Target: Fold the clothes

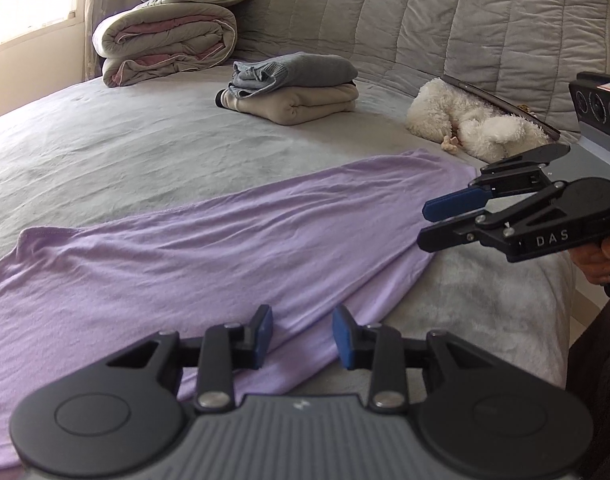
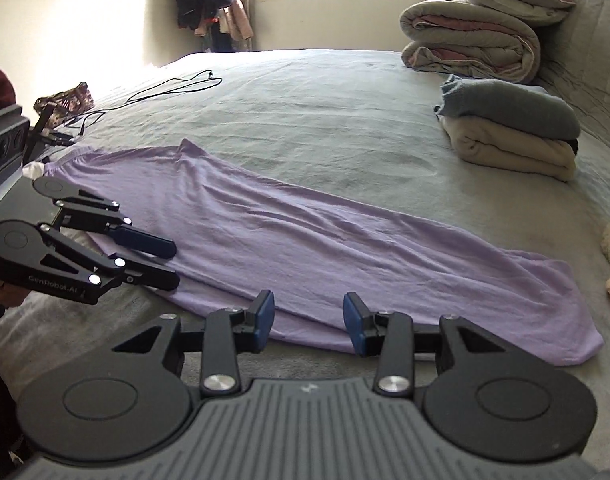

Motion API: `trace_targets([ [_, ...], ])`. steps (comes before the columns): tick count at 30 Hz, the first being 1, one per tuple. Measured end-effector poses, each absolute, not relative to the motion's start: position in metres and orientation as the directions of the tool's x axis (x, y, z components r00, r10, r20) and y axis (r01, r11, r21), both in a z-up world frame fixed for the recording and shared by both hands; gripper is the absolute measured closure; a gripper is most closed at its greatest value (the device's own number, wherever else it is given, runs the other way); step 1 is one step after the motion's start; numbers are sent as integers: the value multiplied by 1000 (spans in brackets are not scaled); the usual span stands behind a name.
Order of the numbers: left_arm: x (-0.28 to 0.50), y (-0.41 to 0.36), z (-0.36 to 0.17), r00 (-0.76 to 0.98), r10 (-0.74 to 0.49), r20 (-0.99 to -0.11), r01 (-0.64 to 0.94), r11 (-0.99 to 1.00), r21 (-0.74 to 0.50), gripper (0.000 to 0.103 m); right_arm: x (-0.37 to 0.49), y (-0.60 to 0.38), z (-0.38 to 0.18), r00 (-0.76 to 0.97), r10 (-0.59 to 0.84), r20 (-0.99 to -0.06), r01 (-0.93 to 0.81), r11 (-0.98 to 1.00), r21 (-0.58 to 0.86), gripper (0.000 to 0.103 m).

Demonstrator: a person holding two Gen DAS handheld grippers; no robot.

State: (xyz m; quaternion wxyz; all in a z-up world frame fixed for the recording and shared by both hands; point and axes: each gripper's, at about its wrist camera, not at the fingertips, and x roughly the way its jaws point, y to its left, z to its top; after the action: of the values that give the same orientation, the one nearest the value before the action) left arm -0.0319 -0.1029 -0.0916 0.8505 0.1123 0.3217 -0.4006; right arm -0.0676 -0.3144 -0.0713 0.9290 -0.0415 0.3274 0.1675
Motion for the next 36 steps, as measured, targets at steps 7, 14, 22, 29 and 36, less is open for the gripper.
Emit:
trace_targets([
  [7, -32, -104, -92, 482, -602, -637, 750, 659, -55, 69, -66, -280, -85, 727, 249, -640, -423, 896, -134, 60],
  [14, -32, -105, -91, 477, -608, -634, 755, 654, -59, 69, -62, -263, -87, 779, 215, -589, -446, 850, -280, 79],
  [22, -35, -101, -87, 494, -603, -626, 762, 648, -23, 69, -61, -271, -73, 776, 280, -565, -452, 872, -189, 103],
  [29, -35, -99, -89, 491, -587, -643, 769, 640, 2, 69, -64, -260, -78, 730, 320, -604, -505, 848, -161, 81],
  [36, -32, -98, -90, 486, -588, -646, 764, 646, -14, 73, -61, -244, -88, 723, 308, -619, -526, 825, -204, 70],
])
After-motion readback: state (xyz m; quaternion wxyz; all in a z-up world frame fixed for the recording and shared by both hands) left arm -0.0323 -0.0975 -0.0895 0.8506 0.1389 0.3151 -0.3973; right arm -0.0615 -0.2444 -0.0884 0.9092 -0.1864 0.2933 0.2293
